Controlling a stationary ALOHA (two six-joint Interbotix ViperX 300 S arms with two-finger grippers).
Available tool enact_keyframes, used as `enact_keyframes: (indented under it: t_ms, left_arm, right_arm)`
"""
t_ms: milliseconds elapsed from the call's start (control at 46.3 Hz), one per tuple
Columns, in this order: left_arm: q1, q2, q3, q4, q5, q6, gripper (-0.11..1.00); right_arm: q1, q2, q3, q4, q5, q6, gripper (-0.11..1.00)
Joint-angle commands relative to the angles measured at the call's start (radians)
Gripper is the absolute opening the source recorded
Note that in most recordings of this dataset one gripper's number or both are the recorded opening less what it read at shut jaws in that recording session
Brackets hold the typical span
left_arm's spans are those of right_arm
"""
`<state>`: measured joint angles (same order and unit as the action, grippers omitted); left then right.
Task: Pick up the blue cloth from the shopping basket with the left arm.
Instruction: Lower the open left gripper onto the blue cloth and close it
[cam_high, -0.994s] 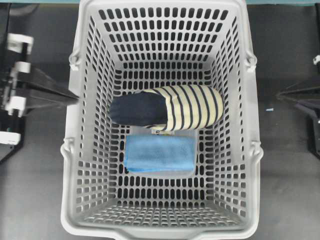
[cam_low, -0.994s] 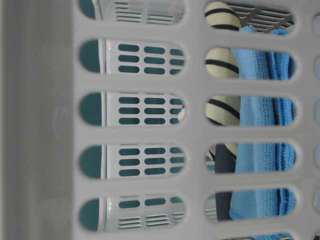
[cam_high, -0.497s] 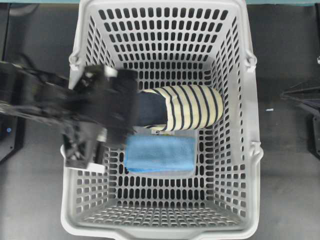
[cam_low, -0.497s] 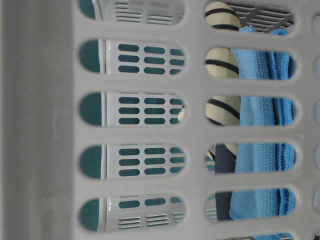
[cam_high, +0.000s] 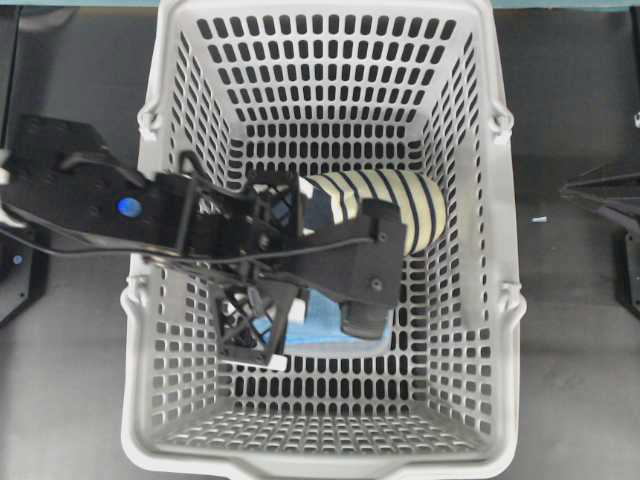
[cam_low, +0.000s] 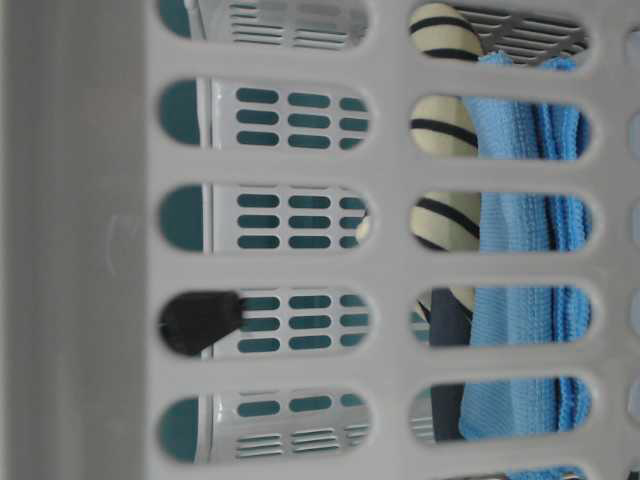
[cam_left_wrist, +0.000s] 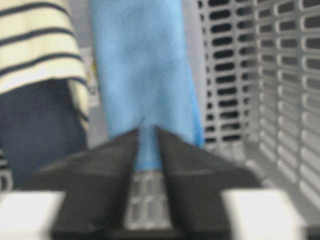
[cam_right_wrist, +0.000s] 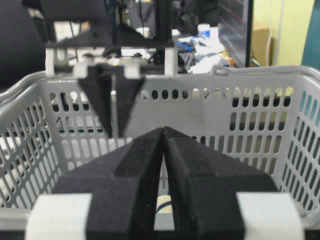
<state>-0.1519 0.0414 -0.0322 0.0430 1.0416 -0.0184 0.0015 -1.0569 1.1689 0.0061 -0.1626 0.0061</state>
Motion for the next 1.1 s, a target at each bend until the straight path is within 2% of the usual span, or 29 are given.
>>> enact_keyframes:
  t_ms: [0, 151, 216, 259, 583, 864, 929, 972, 1080]
  left_arm:
    - [-0.006, 0.012, -0.028, 0.003, -0.003, -0.008, 0.29]
    - [-0.011, 0.074, -0.031, 0.003, -0.005, -0.006, 0.76]
    - [-0.009, 0.098, -0.028, 0.003, -0.006, -0.003, 0.87]
    - [-0.009, 0.115, -0.028, 0.003, -0.011, -0.003, 0.91]
    - [-0.006, 0.212, 0.020, 0.003, -0.150, -0.014, 0.89]
    - [0.002, 0.213, 0.098, 0.003, -0.227, -0.020, 0.85]
    - [0.000, 0.212, 0.103, 0.003, -0.235, -0.017, 0.81]
    - [0.000, 0.210, 0.104, 0.003, -0.236, -0.012, 0.74]
    - [-0.003, 0.207, 0.100, 0.002, -0.232, -0.003, 0.50]
  right_arm:
    - [0.000, 0.006, -0.014, 0.003, -0.005, 0.000, 0.01]
    - [0.000, 0.006, -0.009, 0.003, -0.006, 0.000, 0.01]
    - [0.000, 0.006, -0.008, 0.003, -0.008, 0.000, 0.01]
    - [0.000, 0.006, -0.008, 0.003, -0.008, 0.000, 0.01]
    - [0.000, 0.006, 0.006, 0.003, -0.005, 0.000, 0.01]
    - [0.000, 0.006, 0.014, 0.003, -0.008, 0.000, 0.01]
    - [0.000, 0.005, 0.014, 0.003, -0.008, 0.000, 0.01]
    - [0.000, 0.005, 0.014, 0.003, -0.008, 0.000, 0.01]
    - [0.000, 0.006, 0.014, 0.003, -0.008, 0.000, 0.01]
